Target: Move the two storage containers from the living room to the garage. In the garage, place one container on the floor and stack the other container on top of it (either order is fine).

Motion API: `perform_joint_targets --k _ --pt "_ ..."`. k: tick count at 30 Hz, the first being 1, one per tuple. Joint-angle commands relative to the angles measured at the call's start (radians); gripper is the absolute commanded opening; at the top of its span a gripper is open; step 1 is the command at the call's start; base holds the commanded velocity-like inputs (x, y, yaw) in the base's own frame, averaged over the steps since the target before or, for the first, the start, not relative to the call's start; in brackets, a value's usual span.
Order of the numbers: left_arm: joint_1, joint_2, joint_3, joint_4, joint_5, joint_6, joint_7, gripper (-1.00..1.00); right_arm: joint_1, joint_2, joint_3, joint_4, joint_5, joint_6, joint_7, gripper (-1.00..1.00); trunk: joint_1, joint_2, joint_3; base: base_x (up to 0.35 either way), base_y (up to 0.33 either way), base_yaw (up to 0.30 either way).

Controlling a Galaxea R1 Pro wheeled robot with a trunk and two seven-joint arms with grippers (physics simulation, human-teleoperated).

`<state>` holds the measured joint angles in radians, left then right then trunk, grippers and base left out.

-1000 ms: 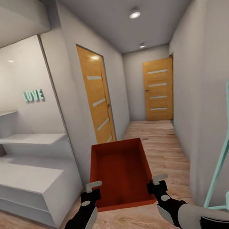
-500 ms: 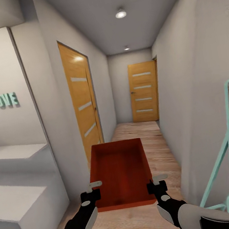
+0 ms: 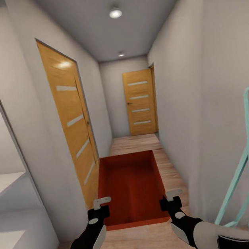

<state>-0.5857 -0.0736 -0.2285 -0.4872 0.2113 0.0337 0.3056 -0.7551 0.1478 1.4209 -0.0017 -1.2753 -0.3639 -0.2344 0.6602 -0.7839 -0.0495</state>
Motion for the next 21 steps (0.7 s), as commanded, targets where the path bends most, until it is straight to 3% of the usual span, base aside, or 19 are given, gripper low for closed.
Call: perform_joint_targets --k 1,21 --pt "0.0 0.009 0.009 -0.001 0.013 0.005 0.014 -1.0 -0.001 0.0 -0.02 -0.003 0.016 -0.018 -0.003 -1.0 0.001 -0.001 -0.002 0.302 0.187 -0.282" --pt "-0.001 0.009 0.011 -0.002 0.013 0.005 0.015 -1.0 -0.001 0.001 -0.019 -0.003 0.015 -0.018 -0.003 -1.0 0.001 -0.001 -0.002 0.318 0.071 -0.012"
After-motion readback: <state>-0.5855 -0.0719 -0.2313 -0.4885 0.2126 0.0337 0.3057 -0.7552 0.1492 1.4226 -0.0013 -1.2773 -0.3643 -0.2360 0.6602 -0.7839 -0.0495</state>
